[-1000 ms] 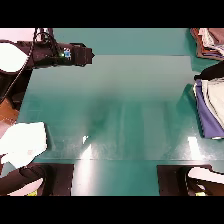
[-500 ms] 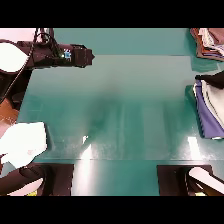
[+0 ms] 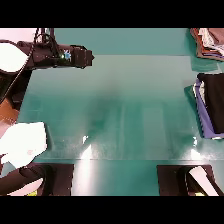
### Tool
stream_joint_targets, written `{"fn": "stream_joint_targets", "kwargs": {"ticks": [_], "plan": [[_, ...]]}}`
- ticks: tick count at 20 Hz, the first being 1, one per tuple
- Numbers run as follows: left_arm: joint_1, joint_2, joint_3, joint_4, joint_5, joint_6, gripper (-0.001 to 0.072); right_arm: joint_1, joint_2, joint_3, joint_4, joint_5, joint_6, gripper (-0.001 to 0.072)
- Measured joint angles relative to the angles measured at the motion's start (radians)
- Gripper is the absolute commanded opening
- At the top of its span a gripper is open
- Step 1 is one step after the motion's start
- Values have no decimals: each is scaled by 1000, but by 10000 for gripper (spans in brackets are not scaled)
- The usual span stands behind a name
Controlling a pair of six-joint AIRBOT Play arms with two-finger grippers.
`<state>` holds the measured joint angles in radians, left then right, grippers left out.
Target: Fold the shirts.
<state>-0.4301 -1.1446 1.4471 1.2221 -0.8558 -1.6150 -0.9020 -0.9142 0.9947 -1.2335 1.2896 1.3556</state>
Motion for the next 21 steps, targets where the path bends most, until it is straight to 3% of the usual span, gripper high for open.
{"fn": "stream_joint_targets", "kwargs": {"ticks": [4,9,12,13,14,21], "plan": [[0,0,0,0,-5,0,26,108,10,86,103,13,5,513],[0,0,0,0,-11,0,26,433,10,203,172,-15,8,501],[0,0,0,0,2,0,26,644,-18,248,180,-39,8,196],[0,0,0,0,4,0,26,706,-31,260,181,-43,8,50],[0,0,0,0,5,0,26,768,-46,272,182,-47,8,15],[0,0,0,0,10,-2,26,1038,-141,320,185,-56,6,15]]}}
